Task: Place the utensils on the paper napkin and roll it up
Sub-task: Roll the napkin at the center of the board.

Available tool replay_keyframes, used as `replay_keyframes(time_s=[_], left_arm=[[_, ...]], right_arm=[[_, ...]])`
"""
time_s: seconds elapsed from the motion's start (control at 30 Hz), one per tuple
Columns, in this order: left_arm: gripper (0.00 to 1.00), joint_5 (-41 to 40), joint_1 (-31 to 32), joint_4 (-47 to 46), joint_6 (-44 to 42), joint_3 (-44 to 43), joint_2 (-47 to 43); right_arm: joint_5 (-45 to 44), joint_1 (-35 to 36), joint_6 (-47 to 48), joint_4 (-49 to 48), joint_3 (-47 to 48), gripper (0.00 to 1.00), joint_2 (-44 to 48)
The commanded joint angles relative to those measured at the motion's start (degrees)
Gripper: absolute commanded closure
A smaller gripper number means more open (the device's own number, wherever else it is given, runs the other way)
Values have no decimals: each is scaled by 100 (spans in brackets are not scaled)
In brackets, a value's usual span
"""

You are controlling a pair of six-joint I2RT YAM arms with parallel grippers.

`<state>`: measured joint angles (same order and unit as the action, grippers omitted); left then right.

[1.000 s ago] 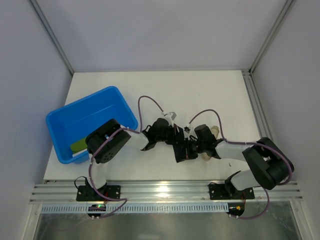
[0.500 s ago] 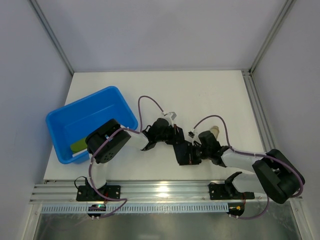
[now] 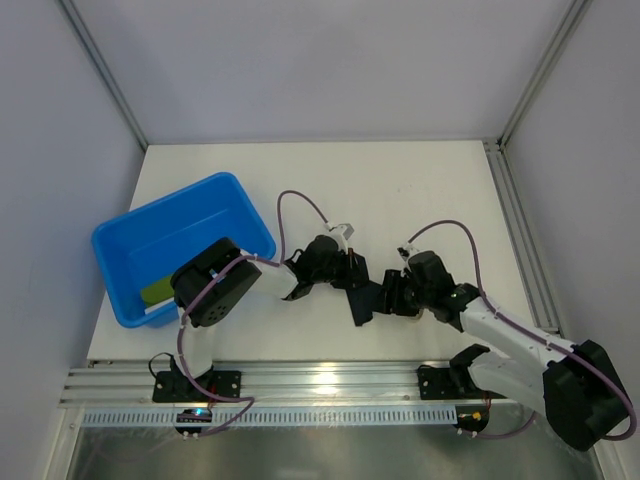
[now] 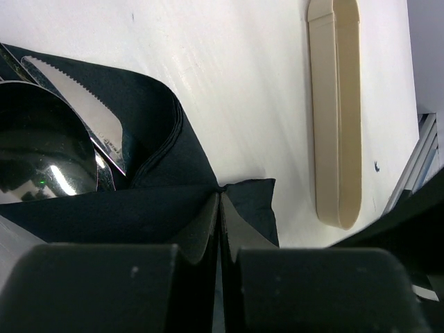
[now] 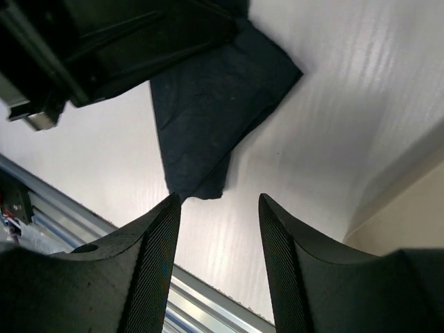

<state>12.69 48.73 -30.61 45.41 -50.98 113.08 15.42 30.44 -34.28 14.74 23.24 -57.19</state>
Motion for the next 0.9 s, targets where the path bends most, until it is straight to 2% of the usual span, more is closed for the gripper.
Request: replay_keyframes(time_s=[0.0,0.23,0.47,0.87], left_arm=[[100,-434,-74,1470,-454,168,250],[100,-399,-65,1479,-428,141,197],[100,-250,-57,1558,-401,10,206],[100,-205,-13,1488,-305,-52,197]], right_arm=[[-197,-143,53,90,268,46,-292],[22,-240,194,-401,435,45,-1117],[216,-257,27,-762,488,46,-1487],[-153,-240,-236,-1008,356,58,-1769]])
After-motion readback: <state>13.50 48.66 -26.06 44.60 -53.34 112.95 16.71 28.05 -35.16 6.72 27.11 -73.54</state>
